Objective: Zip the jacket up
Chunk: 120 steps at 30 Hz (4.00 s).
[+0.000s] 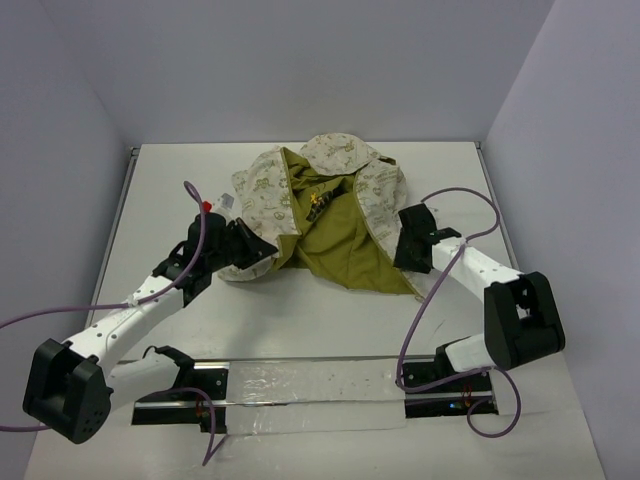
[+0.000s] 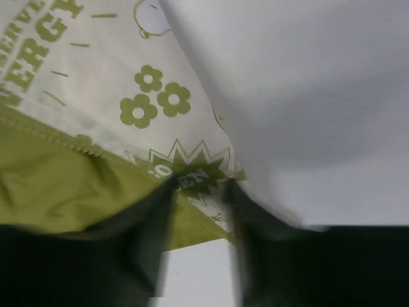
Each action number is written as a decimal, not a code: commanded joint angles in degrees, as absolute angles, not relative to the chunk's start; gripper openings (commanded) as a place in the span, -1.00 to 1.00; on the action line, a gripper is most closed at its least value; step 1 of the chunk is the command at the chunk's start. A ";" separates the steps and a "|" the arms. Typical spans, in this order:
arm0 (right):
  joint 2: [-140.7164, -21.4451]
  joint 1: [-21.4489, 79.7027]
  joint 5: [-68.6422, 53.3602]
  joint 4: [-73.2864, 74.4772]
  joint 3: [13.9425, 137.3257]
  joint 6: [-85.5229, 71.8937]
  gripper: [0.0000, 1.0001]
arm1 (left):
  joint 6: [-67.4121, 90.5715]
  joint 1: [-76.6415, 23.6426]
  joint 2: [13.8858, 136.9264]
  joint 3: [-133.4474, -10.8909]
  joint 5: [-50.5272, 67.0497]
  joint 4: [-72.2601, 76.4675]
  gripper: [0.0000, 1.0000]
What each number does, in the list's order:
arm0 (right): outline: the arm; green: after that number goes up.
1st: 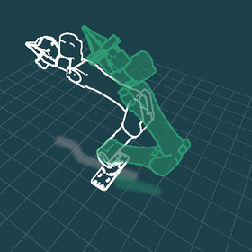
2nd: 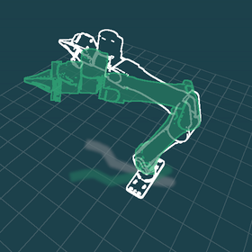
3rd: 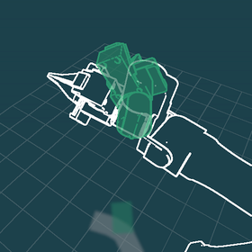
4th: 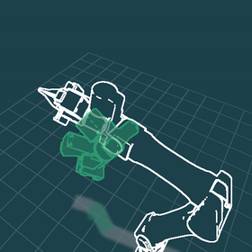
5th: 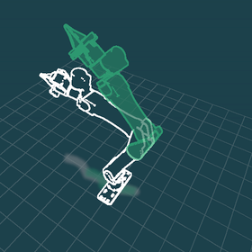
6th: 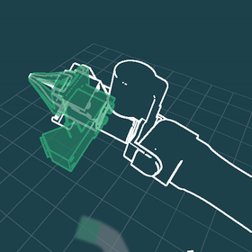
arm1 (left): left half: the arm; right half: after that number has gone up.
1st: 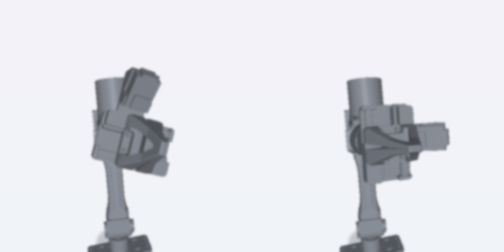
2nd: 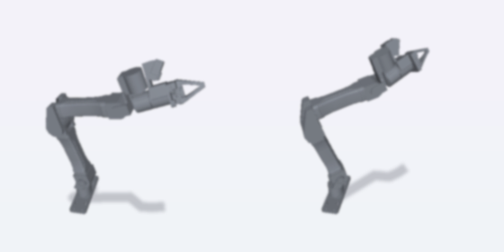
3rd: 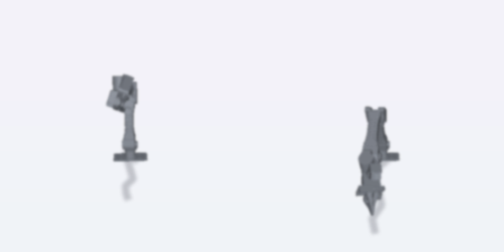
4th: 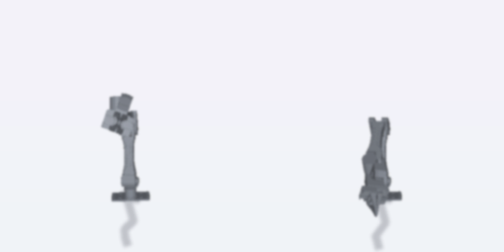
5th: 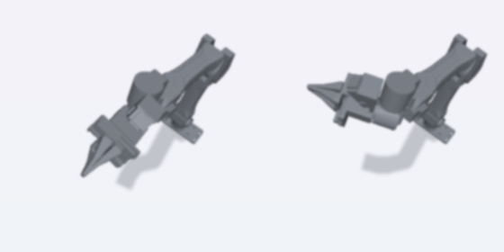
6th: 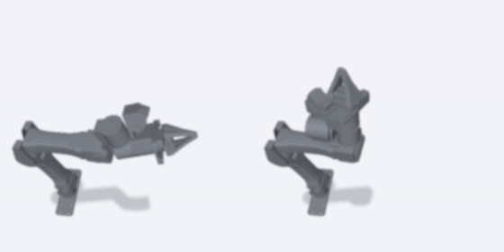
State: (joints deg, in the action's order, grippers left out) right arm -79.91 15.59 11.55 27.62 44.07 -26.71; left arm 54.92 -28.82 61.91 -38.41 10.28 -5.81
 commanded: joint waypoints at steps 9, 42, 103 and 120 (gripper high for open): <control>-68.52 20.48 1.94 24.06 43.98 -27.35 -1.00 | 51.95 -27.84 62.14 -44.84 6.67 -9.16 -1.00; -54.54 10.98 0.42 31.40 63.06 -26.65 -1.00 | 45.78 -8.96 55.54 -60.52 5.70 -27.30 -1.00; -93.01 38.18 10.17 25.55 58.22 -18.06 0.01 | 54.67 -28.70 70.32 -37.70 11.25 4.14 -1.00; -94.98 38.23 8.09 24.52 59.06 -17.96 -0.37 | 54.67 -28.71 70.17 -37.47 11.10 3.84 -1.00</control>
